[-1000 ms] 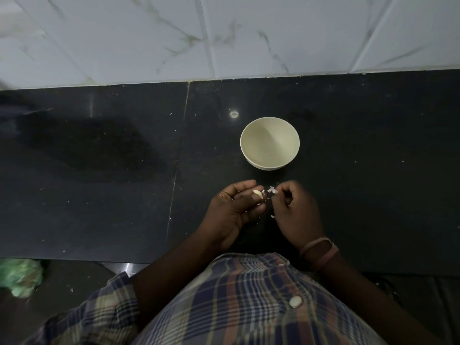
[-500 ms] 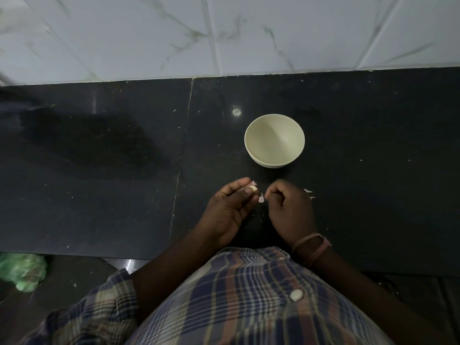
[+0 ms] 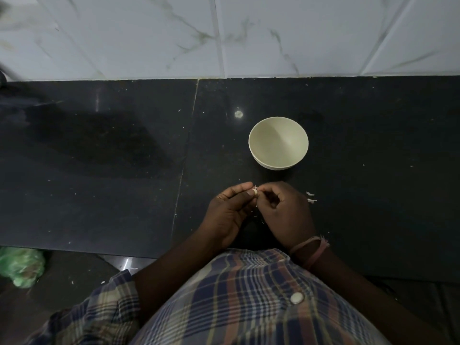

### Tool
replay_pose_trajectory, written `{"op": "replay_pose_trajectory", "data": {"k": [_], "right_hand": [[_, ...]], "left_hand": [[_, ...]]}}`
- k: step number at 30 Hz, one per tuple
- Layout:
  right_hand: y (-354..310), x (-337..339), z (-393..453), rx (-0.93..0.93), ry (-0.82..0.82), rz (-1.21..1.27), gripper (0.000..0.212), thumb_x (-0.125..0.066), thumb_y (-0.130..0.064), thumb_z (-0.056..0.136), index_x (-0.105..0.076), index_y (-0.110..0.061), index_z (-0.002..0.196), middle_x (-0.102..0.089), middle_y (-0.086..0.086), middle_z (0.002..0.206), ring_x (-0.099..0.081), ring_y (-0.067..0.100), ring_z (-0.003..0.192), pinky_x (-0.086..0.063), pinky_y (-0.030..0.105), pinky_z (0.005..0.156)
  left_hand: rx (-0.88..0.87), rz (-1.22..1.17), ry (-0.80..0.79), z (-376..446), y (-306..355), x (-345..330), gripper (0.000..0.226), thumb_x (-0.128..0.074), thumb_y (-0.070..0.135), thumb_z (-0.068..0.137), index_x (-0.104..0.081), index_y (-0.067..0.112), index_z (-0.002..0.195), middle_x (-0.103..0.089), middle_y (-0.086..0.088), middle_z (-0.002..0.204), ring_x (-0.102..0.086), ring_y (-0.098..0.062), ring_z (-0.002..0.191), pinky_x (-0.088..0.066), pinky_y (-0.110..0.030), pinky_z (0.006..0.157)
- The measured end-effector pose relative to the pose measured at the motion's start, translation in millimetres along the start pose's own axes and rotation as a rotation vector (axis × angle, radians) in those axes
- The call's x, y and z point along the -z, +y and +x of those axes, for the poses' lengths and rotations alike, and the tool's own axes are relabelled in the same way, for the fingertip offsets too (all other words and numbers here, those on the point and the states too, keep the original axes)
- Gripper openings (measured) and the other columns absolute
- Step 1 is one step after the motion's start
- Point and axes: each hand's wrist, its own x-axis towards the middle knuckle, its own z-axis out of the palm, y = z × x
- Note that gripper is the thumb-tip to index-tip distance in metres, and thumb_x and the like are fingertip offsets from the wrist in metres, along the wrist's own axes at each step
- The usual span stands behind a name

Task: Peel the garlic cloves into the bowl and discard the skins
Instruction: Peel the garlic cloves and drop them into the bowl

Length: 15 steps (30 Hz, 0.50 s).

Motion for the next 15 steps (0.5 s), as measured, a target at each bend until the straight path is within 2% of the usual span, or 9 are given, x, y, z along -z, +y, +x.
{"op": "replay_pose_trajectory", "data": {"k": [3,7,11,15], "right_hand": [[-0.7,1.8,1.1,0.015,-0.015,-0.038,0.005,-0.073,-0.011,0.084,-0.072,-0.012,0.088,-0.068,0.001,0.084,-0.063,0.014,0.076,-0.055,0.038,0.071],[-0.6,4.1,3.7,0.021,-0.054,-0.041,0.005,-0.074,-0.011,0.084,-0.072,-0.012,0.088,-0.069,0.001,0.084,-0.064,0.015,0.078,-0.055,0.039,0.073],[0.1,5.3,4.7,-0.027,-0.095,-0.014,0.004,-0.074,-0.013,0.085,-0.072,-0.013,0.088,-0.071,-0.002,0.082,-0.066,0.013,0.077,-0.055,0.039,0.073],[-1.6,5.9,5.2,-0.082,-0.121,-0.002,0.002,-0.073,-0.015,0.084,-0.071,-0.014,0.086,-0.069,-0.003,0.078,-0.065,0.012,0.072,-0.055,0.038,0.07]], "left_hand": [[-0.001,0.002,0.002,-1.0,-0.7,-0.3,0.033,-0.072,0.003,0.075,-0.068,0.0,0.108,-0.073,-0.018,0.101,-0.072,-0.022,0.087,-0.061,-0.029,0.079],[0.014,-0.016,0.015,-2.3,0.3,0.1,0.034,-0.073,0.004,0.075,-0.068,-0.001,0.109,-0.073,-0.017,0.102,-0.073,-0.019,0.086,-0.06,-0.024,0.076],[0.011,-0.018,0.016,-3.7,1.0,2.2,0.033,-0.072,0.004,0.076,-0.068,-0.002,0.109,-0.073,-0.019,0.105,-0.072,-0.021,0.091,-0.061,-0.026,0.083],[0.008,-0.029,0.013,-5.5,-0.5,1.5,0.029,-0.072,0.002,0.077,-0.069,-0.001,0.106,-0.073,-0.019,0.104,-0.073,-0.022,0.089,-0.061,-0.027,0.078]]}}
